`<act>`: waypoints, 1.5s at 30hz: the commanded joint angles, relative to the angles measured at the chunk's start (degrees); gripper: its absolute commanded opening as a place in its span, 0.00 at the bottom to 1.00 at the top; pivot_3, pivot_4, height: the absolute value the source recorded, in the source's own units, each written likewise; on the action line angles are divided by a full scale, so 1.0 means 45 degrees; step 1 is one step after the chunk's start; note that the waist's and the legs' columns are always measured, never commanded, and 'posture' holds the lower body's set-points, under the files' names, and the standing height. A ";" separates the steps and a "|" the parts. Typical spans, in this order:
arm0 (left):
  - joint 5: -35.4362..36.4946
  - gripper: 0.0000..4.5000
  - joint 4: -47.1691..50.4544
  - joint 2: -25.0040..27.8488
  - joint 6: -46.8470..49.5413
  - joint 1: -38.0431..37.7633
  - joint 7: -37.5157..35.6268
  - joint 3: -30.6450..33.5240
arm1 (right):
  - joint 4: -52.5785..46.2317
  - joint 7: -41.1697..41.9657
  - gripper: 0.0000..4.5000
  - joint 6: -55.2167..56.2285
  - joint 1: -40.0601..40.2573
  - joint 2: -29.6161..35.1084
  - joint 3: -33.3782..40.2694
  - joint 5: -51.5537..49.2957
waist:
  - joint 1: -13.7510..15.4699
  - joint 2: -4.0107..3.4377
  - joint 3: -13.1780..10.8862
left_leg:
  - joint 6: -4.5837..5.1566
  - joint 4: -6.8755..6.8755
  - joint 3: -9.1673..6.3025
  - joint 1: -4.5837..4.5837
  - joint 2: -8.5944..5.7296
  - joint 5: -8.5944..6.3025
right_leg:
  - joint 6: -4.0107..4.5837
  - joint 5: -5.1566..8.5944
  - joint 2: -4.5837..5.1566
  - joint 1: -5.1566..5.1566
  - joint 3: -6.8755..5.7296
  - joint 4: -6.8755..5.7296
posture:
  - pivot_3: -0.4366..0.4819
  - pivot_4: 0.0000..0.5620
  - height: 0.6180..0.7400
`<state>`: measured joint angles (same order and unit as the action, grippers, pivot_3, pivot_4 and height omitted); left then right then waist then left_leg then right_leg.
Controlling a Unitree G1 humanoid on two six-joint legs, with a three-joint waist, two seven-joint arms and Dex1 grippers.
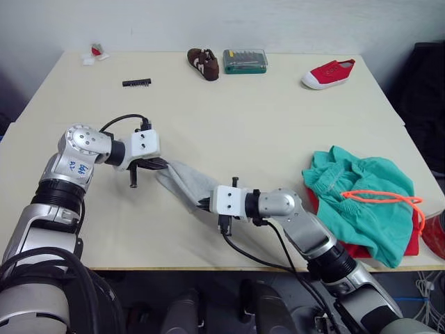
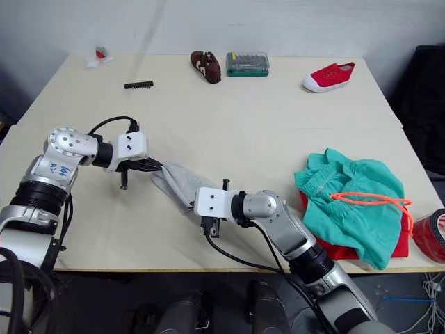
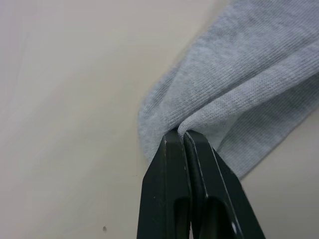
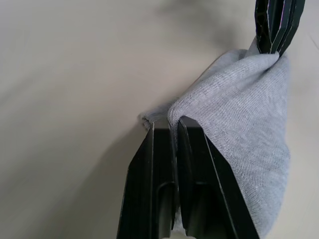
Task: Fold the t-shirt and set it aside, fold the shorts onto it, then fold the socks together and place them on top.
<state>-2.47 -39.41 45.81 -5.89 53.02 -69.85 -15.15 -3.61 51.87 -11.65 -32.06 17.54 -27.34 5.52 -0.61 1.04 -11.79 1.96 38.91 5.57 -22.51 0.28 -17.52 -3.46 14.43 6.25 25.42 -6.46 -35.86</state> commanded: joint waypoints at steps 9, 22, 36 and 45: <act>0.3048 0.55 0.3247 0.0682 0.5402 -0.0677 -0.1641 0.2580 | -0.1555 0.0912 0.45 -0.2343 -0.0329 -0.0146 0.1788 -0.3183 | 0.0010 0.0003 -0.0001 | 0.0001 0.0042 -0.0044 -0.0042 0.0013 -0.0008 | 0.0000 0.0000 -0.0001 0.0002 0.0032 0.0002 | 0.48 0.27 1.00; 0.2611 0.00 0.4786 -0.0542 0.7019 -0.2193 0.0387 0.1949 | 0.1347 -0.2009 0.00 -0.3359 -0.1611 -0.2190 0.0739 -0.1684 | -0.0209 0.0003 0.0000 | -0.0009 0.0040 -0.0033 -0.0035 0.0011 -0.0011 | -0.0001 -0.0001 -0.0005 0.0008 0.0055 -0.0016 | 0.48 0.27 1.00; 0.1493 0.00 0.3666 -0.0576 0.6464 -0.3668 0.2220 0.2209 | 0.2005 -0.0061 0.00 -0.2326 -0.1411 0.0715 -0.0034 -0.0611 | -0.0213 0.0019 0.0031 | -0.0007 0.0036 -0.0020 0.0028 0.0005 -0.0019 | -0.0001 -0.0001 0.0017 -0.0032 0.0073 -0.0019 | 0.48 0.27 1.00; 0.3211 0.00 0.4285 -0.0439 0.8639 -0.3456 0.2801 0.4413 | 0.1515 -0.0123 0.00 -0.2580 -0.1327 0.0441 0.0317 -0.0819 | -0.0219 0.0029 0.0038 | -0.0030 0.0036 -0.0025 0.0053 0.0014 -0.0026 | 0.0005 0.0002 0.0023 -0.0033 0.0072 -0.0033 | 0.48 0.27 1.00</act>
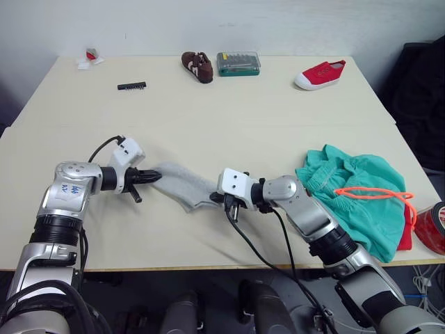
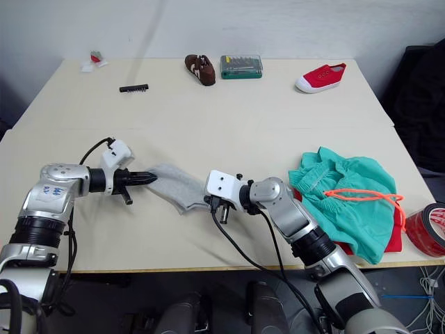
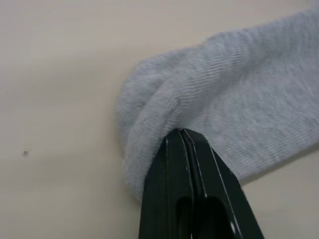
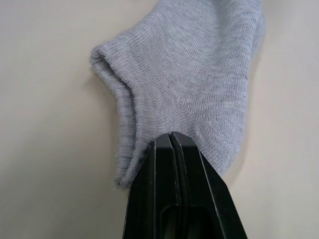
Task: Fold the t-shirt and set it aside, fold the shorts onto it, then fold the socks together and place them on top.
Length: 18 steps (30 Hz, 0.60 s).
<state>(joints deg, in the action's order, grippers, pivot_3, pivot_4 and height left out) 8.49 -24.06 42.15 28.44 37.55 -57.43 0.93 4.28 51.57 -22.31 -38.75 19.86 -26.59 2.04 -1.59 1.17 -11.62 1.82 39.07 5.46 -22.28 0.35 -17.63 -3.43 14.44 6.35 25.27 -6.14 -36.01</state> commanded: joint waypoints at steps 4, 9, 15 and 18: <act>0.1902 0.21 0.2698 0.0334 0.2068 -0.0297 -0.0291 0.1268 | -0.0318 -0.0115 0.00 -0.0319 0.0055 -0.0214 0.0169 -0.0087 | -0.0002 0.0000 0.0000 | -0.0001 0.0000 -0.0001 -0.0025 -0.0001 -0.0001 | 0.0000 0.0000 0.0000 0.0012 0.0000 -0.0010 | 0.48 0.27 1.00; 0.2363 0.16 0.4491 -0.0172 0.2614 -0.0355 -0.0083 0.0767 | -0.0071 -0.0223 0.00 -0.0223 -0.0015 -0.0429 0.0065 -0.0017 | 0.0000 0.0000 0.0000 | -0.0004 -0.0003 0.0001 -0.0028 -0.0002 -0.0005 | 0.0000 0.0000 -0.0001 0.0011 0.0000 0.0005 | 0.48 0.27 1.00; 0.1747 0.01 0.4629 -0.0409 0.1795 -0.0467 -0.0197 -0.0467 | 0.0170 -0.0308 0.00 -0.0088 -0.0079 -0.0534 0.0050 0.0080 | -0.0016 0.0000 0.0000 | -0.0005 -0.0012 0.0006 -0.0025 0.0000 -0.0004 | 0.0000 0.0000 -0.0008 0.0013 0.0004 0.0005 | 0.48 0.27 1.00; 0.1301 0.01 0.3943 -0.0664 0.1185 -0.0433 -0.0027 -0.1019 | 0.0178 -0.0361 0.00 -0.0107 -0.0056 -0.0592 0.0039 0.0122 | -0.0008 0.0000 0.0000 | -0.0007 -0.0014 0.0009 -0.0024 0.0001 -0.0004 | 0.0003 0.0002 -0.0011 0.0014 0.0003 0.0005 | 0.48 0.27 1.00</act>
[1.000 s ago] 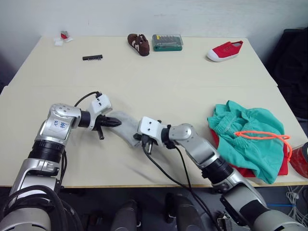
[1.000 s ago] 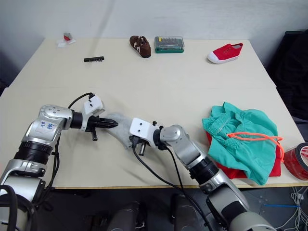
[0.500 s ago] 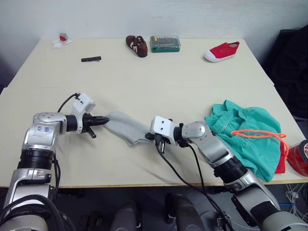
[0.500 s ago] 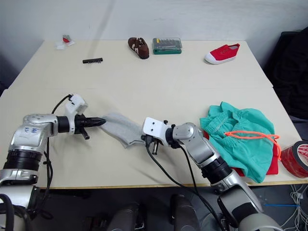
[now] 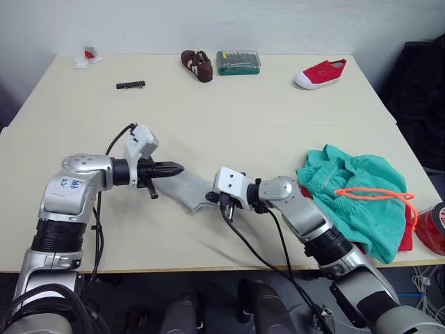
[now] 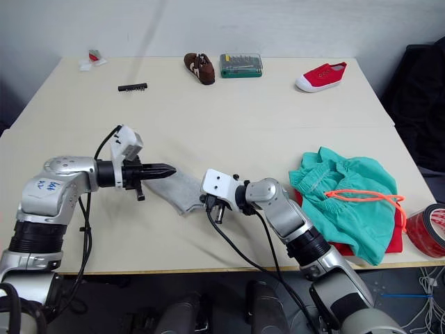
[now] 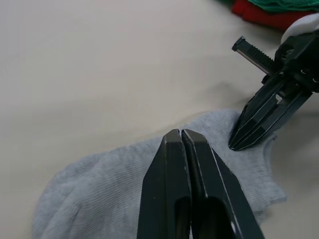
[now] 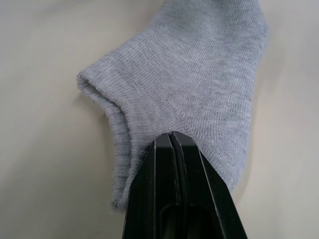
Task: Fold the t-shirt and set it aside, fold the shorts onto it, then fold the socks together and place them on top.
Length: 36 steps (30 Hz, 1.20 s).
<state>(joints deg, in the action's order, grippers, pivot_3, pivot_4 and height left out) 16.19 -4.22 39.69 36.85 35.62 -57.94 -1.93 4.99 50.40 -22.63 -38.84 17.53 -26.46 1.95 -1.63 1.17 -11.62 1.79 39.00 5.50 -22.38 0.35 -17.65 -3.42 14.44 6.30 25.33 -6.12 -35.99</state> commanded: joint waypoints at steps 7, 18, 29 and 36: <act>-0.1679 0.01 -0.2487 -0.0080 -0.2002 0.0026 0.0546 -0.1118 | -0.0052 -0.0218 0.00 -0.0101 0.0003 -0.0127 0.0025 0.0262 | 0.0001 0.0000 0.0000 | 0.0001 0.0001 0.0004 -0.0001 0.0002 0.0000 | 0.0000 0.0000 -0.0001 0.0006 0.0001 -0.0001 | 0.48 0.27 1.00; -0.1463 0.01 -0.5146 0.1088 -0.2455 0.0325 0.1325 0.0525 | -0.0042 -0.0393 0.00 -0.0099 0.0030 -0.0082 0.0130 0.0188 | -0.0026 0.0001 0.0001 | -0.0008 0.0001 0.0008 0.0024 0.0015 -0.0001 | 0.0015 0.0008 0.0002 0.0007 0.0005 0.0004 | 0.48 0.27 1.00; 0.2312 0.57 -0.1879 0.0790 0.5111 -0.1140 0.2989 0.4613 | 0.0263 -0.0413 0.00 0.0197 -0.0121 -0.0310 0.0056 0.0145 | -0.0011 0.0005 0.0002 | -0.0012 -0.0005 -0.0008 -0.0001 0.0019 -0.0007 | 0.0014 0.0008 0.0003 0.0011 -0.0005 -0.0004 | 0.48 0.27 1.00; 0.3537 0.77 -0.2156 -0.1273 0.7883 -0.0414 0.5064 0.6141 | 0.0418 -0.0389 0.00 0.0312 -0.0232 -0.0413 0.0049 0.0178 | 0.0023 0.0021 0.0012 | -0.0018 -0.0004 -0.0011 0.0002 0.0016 -0.0008 | 0.0013 0.0008 0.0004 0.0008 -0.0007 -0.0009 | 0.48 0.27 1.00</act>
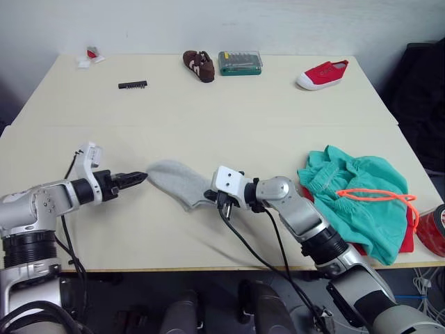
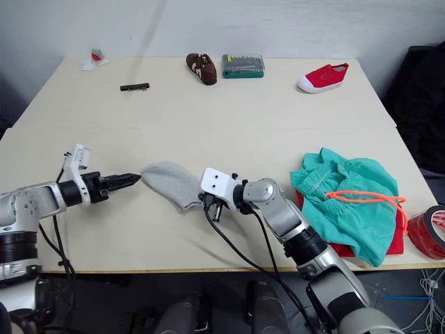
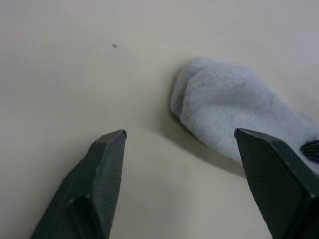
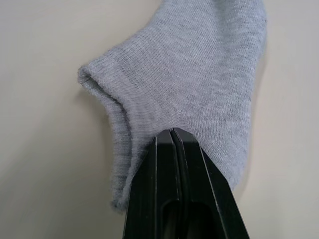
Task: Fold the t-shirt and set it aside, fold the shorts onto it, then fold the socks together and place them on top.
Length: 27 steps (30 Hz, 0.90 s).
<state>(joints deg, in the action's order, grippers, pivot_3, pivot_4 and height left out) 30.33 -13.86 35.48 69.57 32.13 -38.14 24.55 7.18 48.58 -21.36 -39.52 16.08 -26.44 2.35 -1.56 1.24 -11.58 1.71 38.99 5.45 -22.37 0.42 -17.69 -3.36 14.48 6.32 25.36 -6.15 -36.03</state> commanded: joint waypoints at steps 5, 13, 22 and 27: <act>0.0233 0.77 -0.0911 -0.1012 0.0529 0.0982 0.1247 -0.0103 | -0.0141 0.0051 0.00 -0.0013 -0.0085 -0.0076 0.0066 0.0076 | 0.0017 0.0005 0.0004 | -0.0006 -0.0003 0.0004 0.0007 -0.0005 -0.0001 | 0.0000 0.0000 0.0001 -0.0002 0.0004 -0.0001 | 0.48 0.27 1.00; -0.0033 0.77 -0.3371 -0.1597 -0.0112 0.2471 0.1786 -0.0350 | -0.0129 -0.0010 0.00 -0.0013 -0.0126 -0.0116 0.0062 0.0121 | 0.0067 0.0012 0.0010 | -0.0009 -0.0003 0.0001 0.0020 -0.0039 0.0001 | -0.0001 -0.0001 0.0033 -0.0003 0.0004 0.0012 | 0.48 0.27 1.00; 0.0351 0.43 -0.2816 -0.1649 -0.0448 0.2419 0.1310 -0.0798 | -0.0278 -0.0105 0.00 -0.0086 -0.0032 -0.0142 0.0118 0.0202 | 0.0027 0.0015 0.0012 | -0.0014 -0.0009 -0.0001 0.0018 -0.0042 0.0005 | -0.0002 -0.0001 0.0037 -0.0003 0.0001 0.0008 | 0.48 0.27 1.00; 0.0280 0.06 -0.1133 -0.1609 -0.1075 0.1904 0.1103 -0.1363 | -0.0248 -0.0102 0.00 -0.0082 -0.0029 -0.0150 0.0130 0.0214 | -0.0008 0.0016 0.0011 | -0.0014 -0.0031 0.0000 0.0012 -0.0039 0.0005 | -0.0004 -0.0002 0.0032 0.0002 0.0001 0.0005 | 0.48 0.27 1.00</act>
<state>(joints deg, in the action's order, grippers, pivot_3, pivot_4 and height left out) 31.16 -22.94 27.71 66.37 41.18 -31.64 19.54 7.12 48.41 -21.43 -39.53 15.50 -26.45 3.03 -1.60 1.31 -11.53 1.64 38.82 5.45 -22.32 0.24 -17.67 -3.38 14.47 6.46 25.37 -6.15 -36.01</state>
